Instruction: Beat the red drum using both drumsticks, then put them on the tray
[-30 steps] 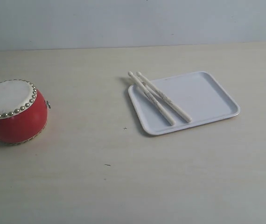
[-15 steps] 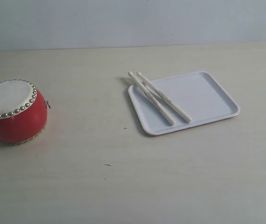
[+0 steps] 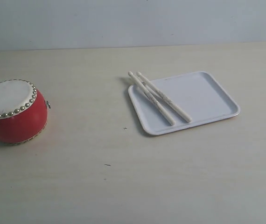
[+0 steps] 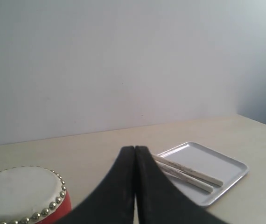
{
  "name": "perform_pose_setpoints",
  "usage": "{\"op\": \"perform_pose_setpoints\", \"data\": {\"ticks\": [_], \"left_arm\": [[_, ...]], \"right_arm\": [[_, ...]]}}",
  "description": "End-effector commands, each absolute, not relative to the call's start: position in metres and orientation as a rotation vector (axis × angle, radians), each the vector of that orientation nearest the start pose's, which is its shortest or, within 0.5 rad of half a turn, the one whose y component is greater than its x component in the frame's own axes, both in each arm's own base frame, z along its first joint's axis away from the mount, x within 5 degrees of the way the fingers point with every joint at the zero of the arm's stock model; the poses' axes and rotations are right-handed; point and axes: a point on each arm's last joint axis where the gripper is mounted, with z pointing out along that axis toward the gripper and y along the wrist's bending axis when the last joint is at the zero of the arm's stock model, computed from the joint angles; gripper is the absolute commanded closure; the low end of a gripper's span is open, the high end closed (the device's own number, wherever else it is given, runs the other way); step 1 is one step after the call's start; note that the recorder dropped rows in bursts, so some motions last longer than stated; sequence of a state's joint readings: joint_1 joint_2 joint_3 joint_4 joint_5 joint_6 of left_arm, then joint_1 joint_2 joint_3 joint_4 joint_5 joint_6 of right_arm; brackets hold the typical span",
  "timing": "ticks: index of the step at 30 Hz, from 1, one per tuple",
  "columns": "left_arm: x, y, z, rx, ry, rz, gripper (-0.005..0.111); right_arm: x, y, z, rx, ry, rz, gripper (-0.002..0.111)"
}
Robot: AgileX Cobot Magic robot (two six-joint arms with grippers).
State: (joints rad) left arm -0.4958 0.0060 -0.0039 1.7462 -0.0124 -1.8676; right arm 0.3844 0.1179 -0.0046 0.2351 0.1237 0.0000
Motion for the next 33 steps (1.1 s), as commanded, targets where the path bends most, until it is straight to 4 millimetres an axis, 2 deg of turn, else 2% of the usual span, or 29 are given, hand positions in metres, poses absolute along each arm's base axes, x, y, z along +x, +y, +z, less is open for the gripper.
{"op": "perform_pose_setpoints", "data": {"ticks": [1,11,14,17,19,22,26,33], "left_arm": [[0.049,-0.028,0.213,0.298,1.478,-0.510,0.107],[0.048,-0.029,0.214,0.315,1.472,-0.513,0.107],[0.044,-0.031,0.231,0.388,1.380,-0.481,0.107],[0.041,-0.031,0.239,0.431,1.292,-0.440,0.107],[0.045,-0.028,0.233,0.389,1.336,-0.426,0.107],[0.050,-0.026,0.212,0.396,1.459,-0.366,0.107],[0.050,-0.026,0.208,0.403,1.496,-0.357,0.107],[0.049,-0.026,0.193,0.441,1.661,-0.339,0.107]], "right_arm": [[0.059,0.027,0.195,-0.163,1.737,0.471,0.108],[0.059,0.027,0.195,-0.162,1.737,0.473,0.108],[0.059,0.027,0.195,-0.162,1.737,0.473,0.108],[0.059,0.027,0.195,-0.162,1.737,0.473,0.108],[0.059,0.027,0.195,-0.162,1.737,0.473,0.108],[0.059,0.027,0.195,-0.162,1.737,0.473,0.108],[0.059,0.027,0.195,-0.162,1.737,0.473,0.108],[0.059,0.027,0.195,-0.162,1.737,0.473,0.108]]}}
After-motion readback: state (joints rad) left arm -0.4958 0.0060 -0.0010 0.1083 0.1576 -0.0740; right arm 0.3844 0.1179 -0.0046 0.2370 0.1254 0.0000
